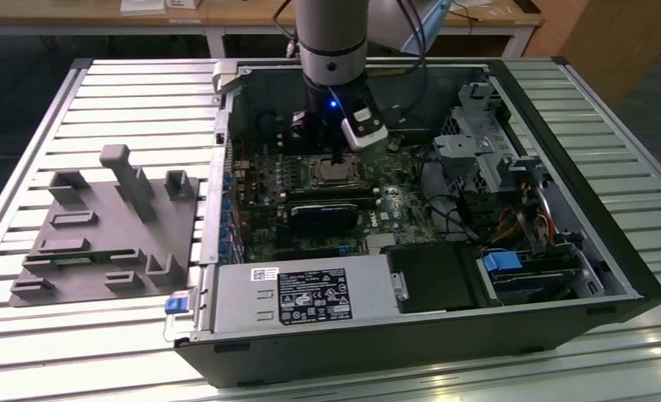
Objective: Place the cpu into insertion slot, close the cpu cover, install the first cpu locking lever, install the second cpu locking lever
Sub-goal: 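Install the second cpu locking lever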
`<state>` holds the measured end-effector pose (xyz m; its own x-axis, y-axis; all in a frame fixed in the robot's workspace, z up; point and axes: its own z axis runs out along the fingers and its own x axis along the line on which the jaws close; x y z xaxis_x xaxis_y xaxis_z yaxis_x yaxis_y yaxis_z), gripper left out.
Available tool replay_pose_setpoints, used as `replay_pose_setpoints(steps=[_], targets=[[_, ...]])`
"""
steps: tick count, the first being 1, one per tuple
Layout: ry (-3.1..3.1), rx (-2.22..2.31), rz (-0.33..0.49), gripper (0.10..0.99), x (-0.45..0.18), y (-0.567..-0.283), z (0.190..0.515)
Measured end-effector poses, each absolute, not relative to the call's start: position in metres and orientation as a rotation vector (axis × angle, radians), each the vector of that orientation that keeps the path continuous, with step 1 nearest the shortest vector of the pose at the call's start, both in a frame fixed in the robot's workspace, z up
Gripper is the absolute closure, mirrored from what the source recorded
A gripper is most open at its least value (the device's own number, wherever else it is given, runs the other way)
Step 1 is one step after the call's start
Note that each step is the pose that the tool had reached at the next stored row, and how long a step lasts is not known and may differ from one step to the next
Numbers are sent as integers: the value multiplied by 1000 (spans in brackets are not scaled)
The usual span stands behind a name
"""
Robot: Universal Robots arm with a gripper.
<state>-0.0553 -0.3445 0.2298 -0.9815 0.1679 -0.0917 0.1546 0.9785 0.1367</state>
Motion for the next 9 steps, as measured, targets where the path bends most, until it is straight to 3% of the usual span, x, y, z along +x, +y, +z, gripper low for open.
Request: replay_pose_setpoints(steps=[9], targets=[[3022, 246, 179, 984, -55, -344, 234]])
